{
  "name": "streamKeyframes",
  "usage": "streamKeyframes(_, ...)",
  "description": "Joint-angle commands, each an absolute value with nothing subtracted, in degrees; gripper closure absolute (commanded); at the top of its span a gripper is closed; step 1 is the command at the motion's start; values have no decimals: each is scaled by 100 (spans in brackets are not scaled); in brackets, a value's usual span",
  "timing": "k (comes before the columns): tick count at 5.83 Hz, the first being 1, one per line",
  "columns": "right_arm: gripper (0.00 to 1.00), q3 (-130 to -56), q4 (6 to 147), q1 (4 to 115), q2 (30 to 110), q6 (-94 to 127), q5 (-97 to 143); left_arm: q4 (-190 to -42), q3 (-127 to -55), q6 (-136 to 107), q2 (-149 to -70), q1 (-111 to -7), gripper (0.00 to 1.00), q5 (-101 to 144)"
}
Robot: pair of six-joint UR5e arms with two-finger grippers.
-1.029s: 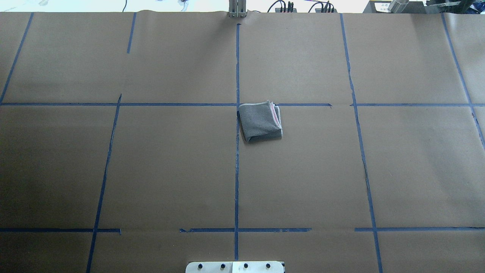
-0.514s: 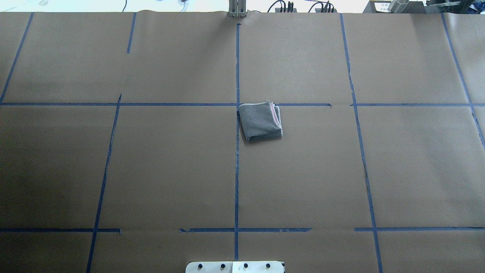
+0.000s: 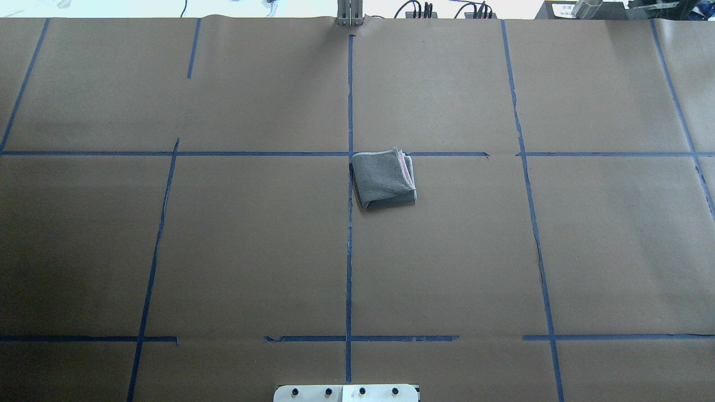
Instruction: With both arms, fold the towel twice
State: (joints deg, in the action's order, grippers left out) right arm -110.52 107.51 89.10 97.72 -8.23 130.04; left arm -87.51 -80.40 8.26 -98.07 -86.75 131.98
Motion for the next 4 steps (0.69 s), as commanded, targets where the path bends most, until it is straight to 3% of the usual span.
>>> streamKeyframes(1,0,-10421,10340,8903,9835,-729,12999,-8754,-8068,879,-9765,-8675,0,13359)
streamKeyframes(2,0,-9554,9109,8903,9835,-495,13008,-8754,-8068,888,-9765,-8675,0,13351)
streamKeyframes(4,0,-9448,8675,8755,9765,489,12982,-8754,-8068,888,-9791,-8666,0,13351)
